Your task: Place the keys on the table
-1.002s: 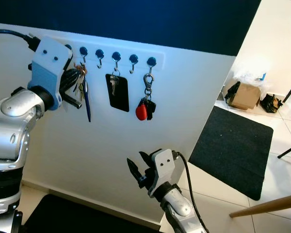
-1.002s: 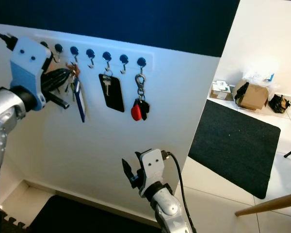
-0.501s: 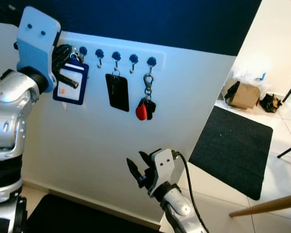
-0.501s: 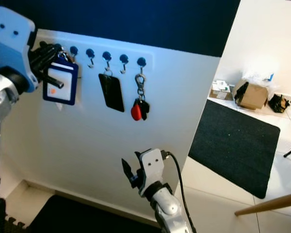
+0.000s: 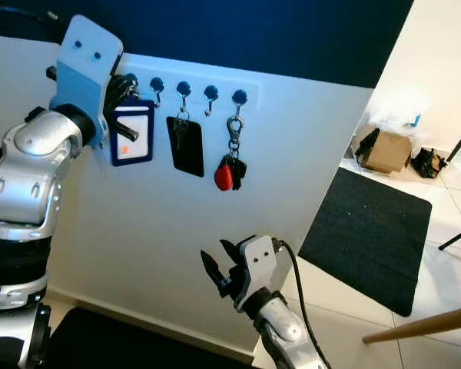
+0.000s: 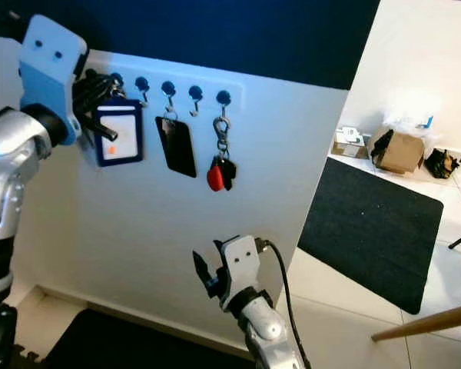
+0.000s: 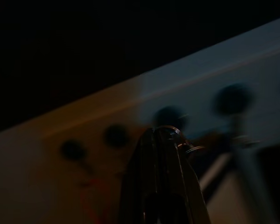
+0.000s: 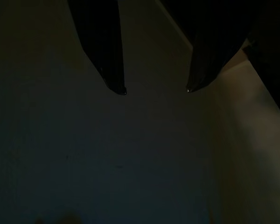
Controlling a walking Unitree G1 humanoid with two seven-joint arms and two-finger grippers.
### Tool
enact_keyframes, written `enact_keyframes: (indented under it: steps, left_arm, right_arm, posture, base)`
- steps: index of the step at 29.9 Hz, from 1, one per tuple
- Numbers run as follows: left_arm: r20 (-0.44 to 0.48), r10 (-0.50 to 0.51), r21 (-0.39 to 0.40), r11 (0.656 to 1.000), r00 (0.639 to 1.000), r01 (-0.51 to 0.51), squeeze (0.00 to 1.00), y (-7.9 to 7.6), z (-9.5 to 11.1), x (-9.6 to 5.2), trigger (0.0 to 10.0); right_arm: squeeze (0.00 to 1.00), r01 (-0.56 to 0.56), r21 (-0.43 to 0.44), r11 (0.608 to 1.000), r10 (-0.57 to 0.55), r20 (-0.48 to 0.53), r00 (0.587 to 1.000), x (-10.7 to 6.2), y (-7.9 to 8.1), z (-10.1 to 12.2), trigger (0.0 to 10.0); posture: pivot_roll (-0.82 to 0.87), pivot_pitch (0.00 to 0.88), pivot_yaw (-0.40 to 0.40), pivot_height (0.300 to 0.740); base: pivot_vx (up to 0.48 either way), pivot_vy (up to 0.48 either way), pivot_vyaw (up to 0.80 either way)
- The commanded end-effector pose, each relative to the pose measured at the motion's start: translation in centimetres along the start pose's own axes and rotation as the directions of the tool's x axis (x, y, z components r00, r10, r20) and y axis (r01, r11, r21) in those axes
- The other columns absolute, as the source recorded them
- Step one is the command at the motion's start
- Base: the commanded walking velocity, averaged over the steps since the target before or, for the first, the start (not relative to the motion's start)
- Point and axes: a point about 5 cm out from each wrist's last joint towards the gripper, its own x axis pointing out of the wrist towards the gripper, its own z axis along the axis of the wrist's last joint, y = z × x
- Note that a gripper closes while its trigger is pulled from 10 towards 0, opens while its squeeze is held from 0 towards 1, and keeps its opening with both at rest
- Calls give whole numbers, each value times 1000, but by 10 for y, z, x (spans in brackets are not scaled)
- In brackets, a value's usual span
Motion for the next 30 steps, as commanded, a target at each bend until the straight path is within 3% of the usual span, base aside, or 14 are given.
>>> enact_keyframes:
  steps: [1,7,13,16,21,30]
  left_arm:
    - [39,109,-15,994,993,-109,0,17,8,0,10000]
    - [64,184,-19,983,981,-183,0,34,14,-5,10000]
    - [67,155,-28,988,986,-154,0,36,15,-10,10000]
    - [77,99,-24,995,992,-97,0,33,14,-15,10000]
    - [118,-89,-16,996,989,91,0,20,19,-27,10000]
    - [131,-155,-20,987,979,159,0,10,23,-30,10000]
  right_arm:
    - [0,7,35,999,-6,-5,1000,-1,4,-4,10000]
    - [0,7,34,999,-6,-7,1000,-2,4,-4,10000]
    - [0,3,33,999,-2,-5,1000,-1,4,-4,10000]
    - [0,-1,32,999,1,-6,1000,-1,5,-4,10000]
    - [0,1,30,1000,-1,-8,1000,-1,4,-4,10000]
    - [0,-10,32,999,10,-8,1000,0,6,-5,10000]
  posture:
    - [279,167,-24,740]
    - [279,166,-25,740]
    - [283,167,-30,740]
    - [281,167,-30,740]
    - [281,166,-32,740]
    - [288,163,-36,740]
  base:
    - [0,0,0]
    - [0,0,0]
    - [0,0,0]
    - [0,0,0]
    - [0,0,0]
    - [0,0,0]
